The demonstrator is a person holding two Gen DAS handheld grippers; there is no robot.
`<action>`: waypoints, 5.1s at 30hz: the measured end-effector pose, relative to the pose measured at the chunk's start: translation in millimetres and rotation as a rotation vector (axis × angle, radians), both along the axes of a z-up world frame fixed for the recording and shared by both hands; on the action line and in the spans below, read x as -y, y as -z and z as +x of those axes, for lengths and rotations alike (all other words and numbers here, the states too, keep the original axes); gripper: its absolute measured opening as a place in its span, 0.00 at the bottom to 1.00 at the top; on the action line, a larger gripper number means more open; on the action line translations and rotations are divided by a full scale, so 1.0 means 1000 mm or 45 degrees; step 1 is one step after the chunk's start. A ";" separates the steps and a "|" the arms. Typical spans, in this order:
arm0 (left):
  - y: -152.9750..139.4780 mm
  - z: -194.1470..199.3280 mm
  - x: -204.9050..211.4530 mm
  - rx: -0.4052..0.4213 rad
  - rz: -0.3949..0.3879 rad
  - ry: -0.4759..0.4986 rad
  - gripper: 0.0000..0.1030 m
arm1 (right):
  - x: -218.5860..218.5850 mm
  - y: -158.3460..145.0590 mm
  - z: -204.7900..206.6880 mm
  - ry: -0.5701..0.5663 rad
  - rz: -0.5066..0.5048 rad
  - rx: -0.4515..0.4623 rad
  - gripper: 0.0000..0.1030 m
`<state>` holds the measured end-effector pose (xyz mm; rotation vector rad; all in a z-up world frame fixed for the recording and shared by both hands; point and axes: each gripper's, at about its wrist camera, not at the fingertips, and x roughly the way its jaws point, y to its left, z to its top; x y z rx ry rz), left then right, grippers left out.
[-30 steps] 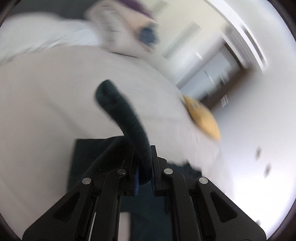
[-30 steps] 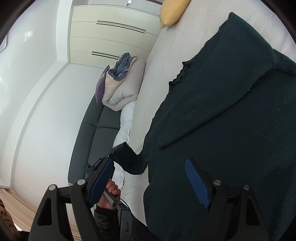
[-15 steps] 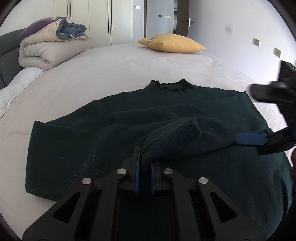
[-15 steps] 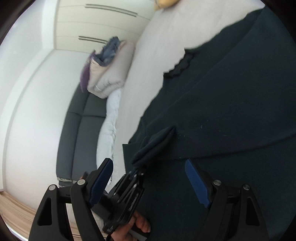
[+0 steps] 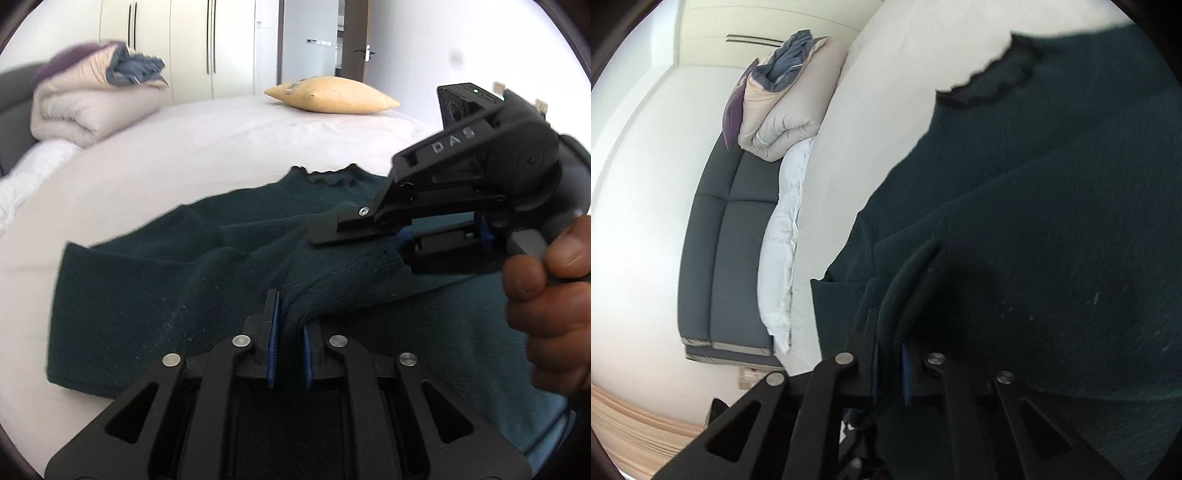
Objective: Fold small clothes
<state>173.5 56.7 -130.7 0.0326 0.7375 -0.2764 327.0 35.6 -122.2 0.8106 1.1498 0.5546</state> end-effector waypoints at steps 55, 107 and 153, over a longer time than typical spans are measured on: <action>0.048 0.141 -0.091 -0.389 -0.375 -0.132 0.18 | 0.174 0.002 -0.022 0.244 -0.502 0.078 0.07; 0.028 -0.171 -0.173 -0.520 -0.687 -0.152 0.76 | 0.220 -0.054 -0.273 0.314 -0.496 0.190 0.70; 0.067 -0.213 -0.165 -0.872 -0.873 -0.041 0.09 | 0.202 0.002 -0.332 0.124 -0.395 -0.213 0.70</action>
